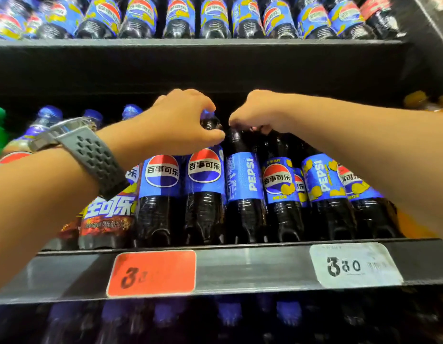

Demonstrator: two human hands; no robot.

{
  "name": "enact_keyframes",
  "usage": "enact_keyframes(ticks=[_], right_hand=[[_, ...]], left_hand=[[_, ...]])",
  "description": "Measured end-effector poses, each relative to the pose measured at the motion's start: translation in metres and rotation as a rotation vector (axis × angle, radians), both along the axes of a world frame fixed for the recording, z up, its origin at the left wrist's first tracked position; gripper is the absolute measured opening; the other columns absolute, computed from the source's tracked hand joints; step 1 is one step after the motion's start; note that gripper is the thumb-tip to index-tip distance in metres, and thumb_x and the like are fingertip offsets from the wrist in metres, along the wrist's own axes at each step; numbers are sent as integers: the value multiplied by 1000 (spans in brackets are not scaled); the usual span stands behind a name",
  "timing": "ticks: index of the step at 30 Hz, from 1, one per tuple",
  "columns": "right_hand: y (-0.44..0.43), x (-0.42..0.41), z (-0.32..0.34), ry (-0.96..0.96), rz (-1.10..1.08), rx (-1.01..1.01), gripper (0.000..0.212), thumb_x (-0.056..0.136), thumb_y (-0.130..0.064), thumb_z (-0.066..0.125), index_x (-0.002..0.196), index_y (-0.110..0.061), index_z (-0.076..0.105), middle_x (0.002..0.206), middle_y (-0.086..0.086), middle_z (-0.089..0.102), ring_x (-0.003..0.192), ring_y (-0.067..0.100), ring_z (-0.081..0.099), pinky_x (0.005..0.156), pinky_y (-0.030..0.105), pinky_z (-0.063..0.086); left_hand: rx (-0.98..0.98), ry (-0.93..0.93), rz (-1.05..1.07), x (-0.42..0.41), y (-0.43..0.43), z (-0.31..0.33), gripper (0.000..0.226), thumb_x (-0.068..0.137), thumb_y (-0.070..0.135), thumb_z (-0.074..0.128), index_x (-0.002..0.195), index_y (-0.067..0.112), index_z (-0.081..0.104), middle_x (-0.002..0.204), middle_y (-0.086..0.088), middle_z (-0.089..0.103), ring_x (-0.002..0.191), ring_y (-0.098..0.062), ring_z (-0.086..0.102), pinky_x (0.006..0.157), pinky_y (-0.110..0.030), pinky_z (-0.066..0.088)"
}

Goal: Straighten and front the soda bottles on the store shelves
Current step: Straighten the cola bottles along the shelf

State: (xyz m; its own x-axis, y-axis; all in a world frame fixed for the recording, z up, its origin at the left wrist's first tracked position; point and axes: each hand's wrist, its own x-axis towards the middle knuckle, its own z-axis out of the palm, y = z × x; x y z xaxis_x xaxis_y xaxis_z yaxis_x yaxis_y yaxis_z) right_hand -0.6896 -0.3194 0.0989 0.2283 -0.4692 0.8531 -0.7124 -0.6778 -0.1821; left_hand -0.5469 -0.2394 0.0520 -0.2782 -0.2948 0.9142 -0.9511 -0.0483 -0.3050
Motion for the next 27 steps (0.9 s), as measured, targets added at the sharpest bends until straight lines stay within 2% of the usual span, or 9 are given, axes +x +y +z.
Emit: enact_keyframes(ticks=[3,6,9,12,14,17,23,25,27], right_hand=[[-5,-6,4,-40,158,20,19,79,-26,68,66,-14,61,73,7,55,64,19,49,55,26,42],[-12,-9,7,-160,301,54,26,73,-34,77,66,-17,59,68,3,51,60,16,45,51,24,40],[-12,-12,7,-120,307,54,29,75,-42,74,69,-18,58,65,1,51,54,13,44,49,23,39],[-7,-17,8,-26,365,148,18,84,-32,66,74,-20,57,66,-1,48,53,11,39,52,22,38],[-4,-19,10,-54,379,130,14,82,-27,70,79,-18,60,67,0,50,53,10,41,51,22,39],[0,-19,11,-182,401,59,27,72,-28,82,72,-15,57,62,-1,50,52,10,45,48,21,41],[4,-16,10,-301,345,-4,38,60,-37,87,69,-16,56,66,0,59,53,12,54,50,20,48],[5,-15,8,-294,275,-25,43,58,-46,85,70,-16,57,68,2,62,56,15,57,56,24,53],[6,-14,6,-279,166,-77,50,58,-57,82,68,-14,57,62,1,62,50,16,58,50,23,51]], left_hand=[[-34,9,11,-1,-7,2,55,79,48,63,126,20,58,139,-4,48,127,-24,44,107,-41,36],[-52,45,-13,-1,-13,2,55,78,46,65,126,22,58,142,0,45,127,-20,45,98,-26,33],[-45,44,-8,-4,-15,1,54,77,45,65,126,22,59,144,2,43,127,-18,46,94,-24,32],[-32,31,-3,-5,-14,1,54,80,44,64,130,24,57,151,5,36,134,-16,39,102,-26,30],[-18,24,-1,-4,-11,1,54,82,44,64,132,25,56,152,6,34,136,-16,37,104,-26,29],[5,13,4,-3,-9,1,55,85,45,62,134,23,55,153,5,32,136,-15,37,103,-25,28],[40,20,-7,-2,-7,1,56,87,46,58,137,24,51,154,5,30,138,-16,35,106,-29,29],[35,20,-8,-3,-7,0,53,88,46,56,136,24,52,154,5,32,137,-17,35,106,-29,29],[-12,28,-21,-6,-8,-1,48,90,46,53,133,24,55,152,2,35,136,-19,37,108,-31,28]])
